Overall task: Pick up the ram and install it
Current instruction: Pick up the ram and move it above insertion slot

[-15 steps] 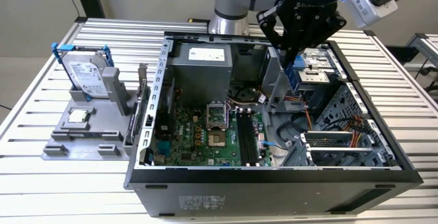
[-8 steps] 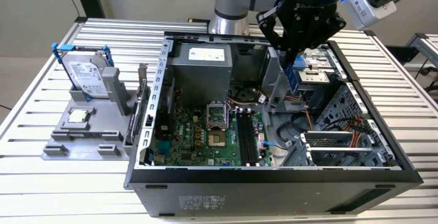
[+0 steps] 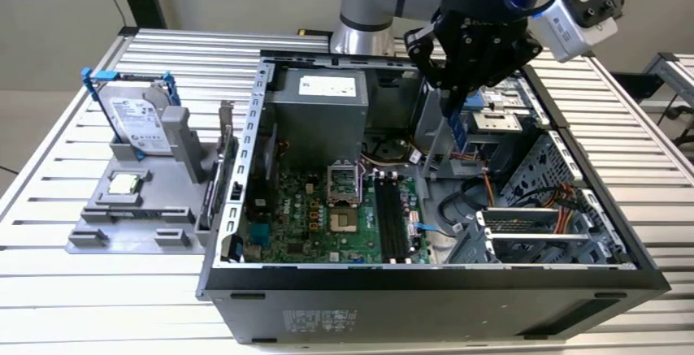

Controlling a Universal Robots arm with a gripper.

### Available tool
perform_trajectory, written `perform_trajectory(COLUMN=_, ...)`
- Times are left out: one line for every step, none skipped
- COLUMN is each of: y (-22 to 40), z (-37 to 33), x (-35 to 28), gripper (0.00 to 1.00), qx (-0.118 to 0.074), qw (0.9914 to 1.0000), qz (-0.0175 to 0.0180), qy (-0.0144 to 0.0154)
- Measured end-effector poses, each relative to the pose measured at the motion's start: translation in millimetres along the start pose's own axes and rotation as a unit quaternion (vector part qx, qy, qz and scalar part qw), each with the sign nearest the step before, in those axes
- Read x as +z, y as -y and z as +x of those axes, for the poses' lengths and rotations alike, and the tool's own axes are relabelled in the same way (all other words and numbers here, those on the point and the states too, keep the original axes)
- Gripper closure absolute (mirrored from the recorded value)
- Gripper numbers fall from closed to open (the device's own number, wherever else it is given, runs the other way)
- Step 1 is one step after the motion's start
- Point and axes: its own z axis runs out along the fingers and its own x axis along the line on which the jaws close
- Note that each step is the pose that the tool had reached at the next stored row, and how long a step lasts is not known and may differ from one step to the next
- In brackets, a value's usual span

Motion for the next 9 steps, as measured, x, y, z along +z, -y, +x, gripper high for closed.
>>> perform_trajectory(y=0.0, z=0.1, x=1.6, gripper=1.00, qx=0.000, qw=1.00000, qz=0.0002, qy=-0.0002)
perform_trajectory(y=0.1, z=0.2, x=3.1, gripper=1.00, qx=0.000, qw=1.00000, qz=0.0005, qy=-0.0005)
perform_trajectory(y=0.1, z=0.2, x=4.0, gripper=1.00, qx=0.000, qw=1.00000, qz=0.0006, qy=-0.0007)
perform_trajectory(y=0.1, z=0.2, x=4.0, gripper=1.00, qx=0.000, qw=1.00000, qz=0.0007, qy=-0.0010)
perform_trajectory(y=0.1, z=0.2, x=4.0, gripper=1.00, qx=0.000, qw=1.00000, qz=0.0007, qy=-0.0010)
perform_trajectory(y=0.1, z=0.2, x=4.0, gripper=1.00, qx=0.000, qw=1.00000, qz=0.0007, qy=-0.0010)
perform_trajectory(y=0.1, z=0.2, x=4.1, gripper=1.00, qx=0.000, qw=1.00000, qz=0.0006, qy=-0.0011)
perform_trajectory(y=0.1, z=0.2, x=4.1, gripper=1.00, qx=0.000, qw=1.00000, qz=0.0006, qy=-0.0011)
perform_trajectory(y=0.1, z=0.2, x=4.1, gripper=1.00, qx=0.000, qw=1.00000, qz=0.0006, qy=-0.0011)
